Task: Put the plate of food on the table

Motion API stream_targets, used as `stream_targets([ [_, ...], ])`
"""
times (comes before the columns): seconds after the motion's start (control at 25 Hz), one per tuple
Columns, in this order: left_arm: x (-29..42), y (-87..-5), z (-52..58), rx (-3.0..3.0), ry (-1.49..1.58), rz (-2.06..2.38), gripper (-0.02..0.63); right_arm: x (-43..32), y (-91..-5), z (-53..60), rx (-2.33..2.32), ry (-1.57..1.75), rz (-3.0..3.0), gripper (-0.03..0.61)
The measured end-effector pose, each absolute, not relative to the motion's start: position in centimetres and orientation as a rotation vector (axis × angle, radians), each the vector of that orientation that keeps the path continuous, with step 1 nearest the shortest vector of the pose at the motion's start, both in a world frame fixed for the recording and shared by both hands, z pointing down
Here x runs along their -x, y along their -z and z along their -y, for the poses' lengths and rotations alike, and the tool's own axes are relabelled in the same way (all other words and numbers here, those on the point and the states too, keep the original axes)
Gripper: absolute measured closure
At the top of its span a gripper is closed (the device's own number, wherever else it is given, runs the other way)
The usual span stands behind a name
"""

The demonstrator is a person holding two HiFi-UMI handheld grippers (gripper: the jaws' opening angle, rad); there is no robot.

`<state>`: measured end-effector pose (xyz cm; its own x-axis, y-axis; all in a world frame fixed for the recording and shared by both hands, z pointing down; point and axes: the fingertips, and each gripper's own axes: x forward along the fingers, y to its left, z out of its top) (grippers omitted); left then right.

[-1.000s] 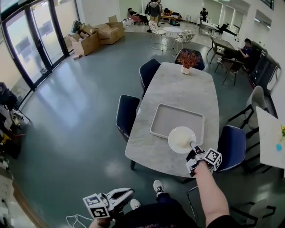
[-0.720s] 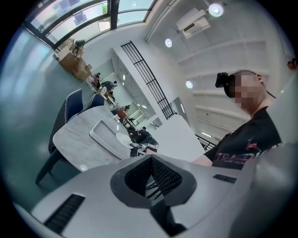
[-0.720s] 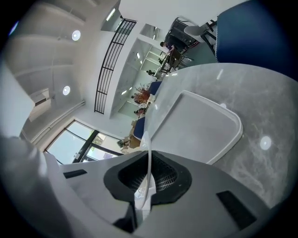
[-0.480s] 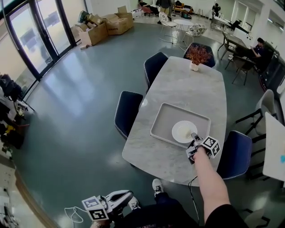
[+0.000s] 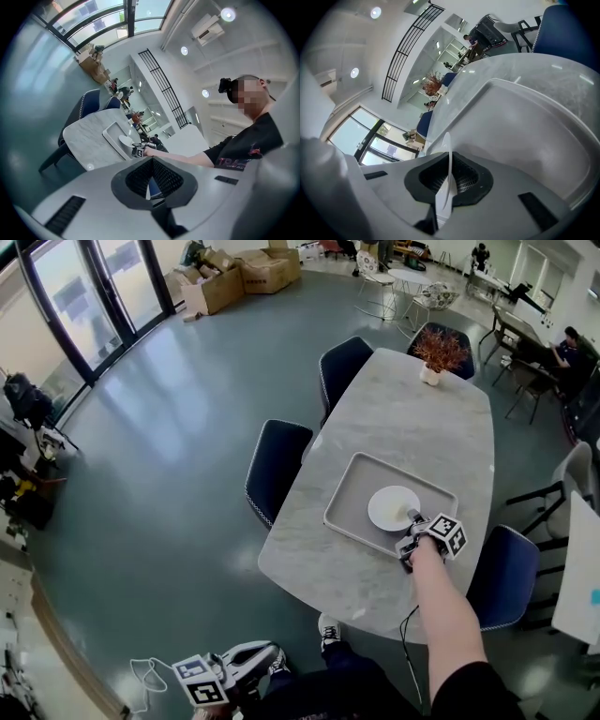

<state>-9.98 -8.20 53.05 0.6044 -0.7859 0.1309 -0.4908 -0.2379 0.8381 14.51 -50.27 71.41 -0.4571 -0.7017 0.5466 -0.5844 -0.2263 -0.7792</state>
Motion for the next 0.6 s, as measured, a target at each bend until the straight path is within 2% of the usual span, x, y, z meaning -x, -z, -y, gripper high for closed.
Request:
stream_targets([
  [0.6, 10.4, -53.8, 10.4, -1.868, 0.416, 1.017, 0.607, -13.4, -73.3, 52.4, 1.602, 1.809, -1.943, 0.557],
])
